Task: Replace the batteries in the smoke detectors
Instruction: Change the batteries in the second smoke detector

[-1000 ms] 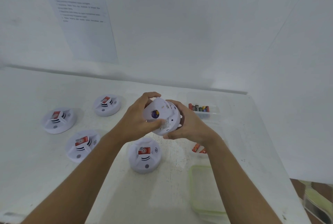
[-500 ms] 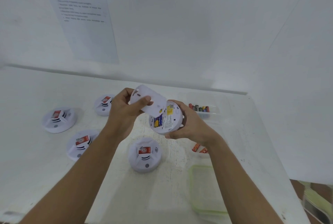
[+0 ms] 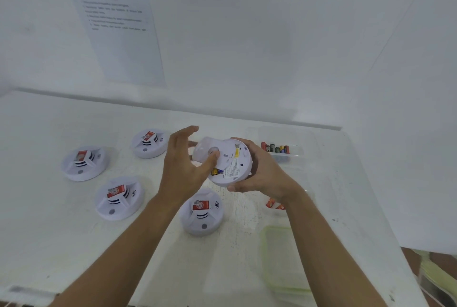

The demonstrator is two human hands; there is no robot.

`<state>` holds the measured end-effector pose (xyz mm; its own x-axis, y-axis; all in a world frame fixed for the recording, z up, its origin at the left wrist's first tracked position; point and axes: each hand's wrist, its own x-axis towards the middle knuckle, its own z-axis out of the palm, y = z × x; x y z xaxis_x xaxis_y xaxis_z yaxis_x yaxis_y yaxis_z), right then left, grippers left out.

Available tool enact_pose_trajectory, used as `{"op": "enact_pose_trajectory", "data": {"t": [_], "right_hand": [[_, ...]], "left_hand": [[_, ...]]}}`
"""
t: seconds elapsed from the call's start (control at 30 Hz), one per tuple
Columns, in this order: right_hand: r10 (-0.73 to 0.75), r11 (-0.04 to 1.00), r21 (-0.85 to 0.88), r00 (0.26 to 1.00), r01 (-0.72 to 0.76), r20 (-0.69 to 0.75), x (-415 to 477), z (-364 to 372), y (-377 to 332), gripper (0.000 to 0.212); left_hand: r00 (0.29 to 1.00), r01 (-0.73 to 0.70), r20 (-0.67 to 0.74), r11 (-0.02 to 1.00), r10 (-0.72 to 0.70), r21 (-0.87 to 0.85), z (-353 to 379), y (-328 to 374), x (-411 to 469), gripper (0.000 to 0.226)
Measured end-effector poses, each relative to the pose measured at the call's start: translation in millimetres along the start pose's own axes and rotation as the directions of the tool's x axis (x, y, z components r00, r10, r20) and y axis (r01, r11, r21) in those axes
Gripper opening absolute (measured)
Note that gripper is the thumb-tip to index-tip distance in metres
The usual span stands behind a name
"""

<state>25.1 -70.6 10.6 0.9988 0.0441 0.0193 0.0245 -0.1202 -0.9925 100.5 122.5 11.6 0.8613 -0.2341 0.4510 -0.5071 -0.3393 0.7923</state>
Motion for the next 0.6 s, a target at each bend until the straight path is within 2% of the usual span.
{"op": "enact_pose_trajectory", "data": {"t": [0.1,0.2,0.37,0.53,0.6], "right_hand": [[0.005,1.000,0.014,1.000,-0.005,0.005,0.0,-0.2,-0.6,0.093],[-0.008,1.000,0.027,1.000,0.008,0.004,-0.4,-1.0,-1.1,0.091],[-0.007,1.000,0.012,1.000,0.006,0.005,-2.5,-4.7,-1.8,0.090],[0.002,1.000,-0.007,1.000,-0.002,0.000,-6.2,-5.6,-0.9,0.093],[0.001,1.000,-0.026,1.000,-0.001,0.001,-6.3,-5.4,-0.7,0.094]], "left_hand": [[0.978,-0.186,0.105,0.980,0.179,0.064,-1.7,-7.3,3.0,0.032],[0.935,-0.299,0.229,0.950,0.272,0.089,-6.5,-10.8,6.1,0.035],[0.860,-0.330,0.438,0.940,0.261,0.088,-15.4,-12.2,8.3,0.051],[0.853,-0.325,0.476,0.932,0.214,0.163,-20.3,-7.5,14.9,0.059],[0.862,-0.287,0.478,0.939,0.168,0.188,-22.0,-4.8,16.4,0.072]]}}
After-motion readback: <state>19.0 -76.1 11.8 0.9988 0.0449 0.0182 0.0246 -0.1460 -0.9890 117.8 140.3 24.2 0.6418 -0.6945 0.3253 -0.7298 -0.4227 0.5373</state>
